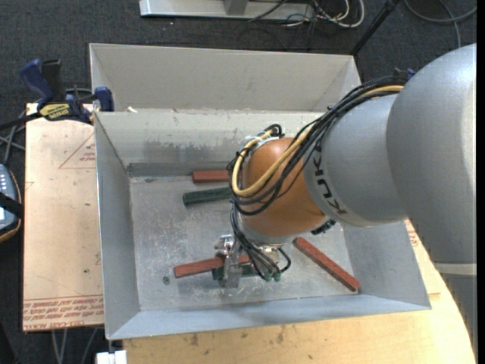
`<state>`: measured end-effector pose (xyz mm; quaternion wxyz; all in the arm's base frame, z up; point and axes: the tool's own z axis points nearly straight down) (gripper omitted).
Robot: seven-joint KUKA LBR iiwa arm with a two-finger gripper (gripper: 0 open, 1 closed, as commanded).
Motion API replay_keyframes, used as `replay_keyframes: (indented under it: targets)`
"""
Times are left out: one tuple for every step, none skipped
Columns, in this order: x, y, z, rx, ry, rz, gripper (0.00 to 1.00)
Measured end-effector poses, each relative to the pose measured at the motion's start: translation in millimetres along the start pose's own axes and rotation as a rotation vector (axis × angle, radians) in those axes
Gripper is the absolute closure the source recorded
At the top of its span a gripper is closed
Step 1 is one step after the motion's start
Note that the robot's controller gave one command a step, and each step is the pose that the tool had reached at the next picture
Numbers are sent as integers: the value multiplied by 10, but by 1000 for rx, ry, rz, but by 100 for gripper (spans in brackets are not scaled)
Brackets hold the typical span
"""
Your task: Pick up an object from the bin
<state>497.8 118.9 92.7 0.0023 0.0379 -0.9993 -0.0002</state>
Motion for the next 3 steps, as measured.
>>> replay_keyframes:
  targets:
    - [-10,2,-134,-1,-6,0,100]
    - [-18,4,-180,-1,-9,0,100]
    - [-2,1,-234,0,-1,1,100]
